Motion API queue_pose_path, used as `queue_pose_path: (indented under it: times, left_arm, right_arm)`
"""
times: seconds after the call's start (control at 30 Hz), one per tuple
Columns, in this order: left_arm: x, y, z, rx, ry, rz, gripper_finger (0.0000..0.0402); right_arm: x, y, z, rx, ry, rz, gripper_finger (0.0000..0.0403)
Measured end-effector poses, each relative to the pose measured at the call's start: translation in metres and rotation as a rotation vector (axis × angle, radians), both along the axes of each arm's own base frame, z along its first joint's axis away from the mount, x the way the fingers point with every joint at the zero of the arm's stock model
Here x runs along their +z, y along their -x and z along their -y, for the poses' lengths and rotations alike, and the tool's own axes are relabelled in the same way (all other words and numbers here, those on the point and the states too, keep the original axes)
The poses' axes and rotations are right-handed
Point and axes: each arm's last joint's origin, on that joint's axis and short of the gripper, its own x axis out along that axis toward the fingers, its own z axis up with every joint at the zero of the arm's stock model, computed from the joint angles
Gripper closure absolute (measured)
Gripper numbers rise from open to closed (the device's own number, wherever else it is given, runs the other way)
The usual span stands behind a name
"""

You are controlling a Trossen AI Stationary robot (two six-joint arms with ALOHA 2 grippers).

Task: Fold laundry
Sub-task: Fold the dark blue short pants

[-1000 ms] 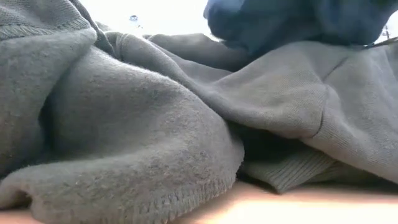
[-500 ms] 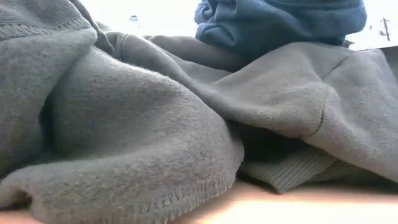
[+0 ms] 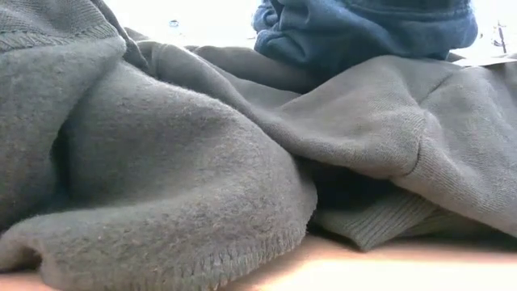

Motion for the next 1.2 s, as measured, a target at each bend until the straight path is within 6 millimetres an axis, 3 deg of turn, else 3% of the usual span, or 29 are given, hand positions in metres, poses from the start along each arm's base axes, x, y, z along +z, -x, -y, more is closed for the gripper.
queue_pose_path:
  times: [0.4, 0.9, 1.0, 1.13, 1.2]
  left_arm:
    - [-0.004, -0.002, 0.0, -0.053, -0.011, -0.031, 0.0246]
    - [-0.022, -0.015, -0.019, 0.018, -0.035, -0.114, 0.0249]
    - [-0.023, -0.014, -0.021, 0.07, -0.06, -0.121, 0.028]
    - [-0.025, -0.013, -0.02, 0.074, -0.081, -0.141, 0.0374]
    - [-0.025, -0.011, -0.018, 0.068, -0.092, -0.148, 0.039]
  right_arm:
    - [0.0, -0.001, 0.003, 0.004, -0.011, -0.004, 0.0403]
    - [0.0, -0.002, 0.006, 0.0, -0.011, -0.001, 0.0403]
    - [0.0, -0.002, 0.006, 0.0, -0.01, -0.001, 0.0403]
    - [0.0, -0.002, 0.006, 0.0, -0.01, -0.001, 0.0403]
    - [0.0, -0.002, 0.006, 0.002, -0.011, -0.002, 0.0403]
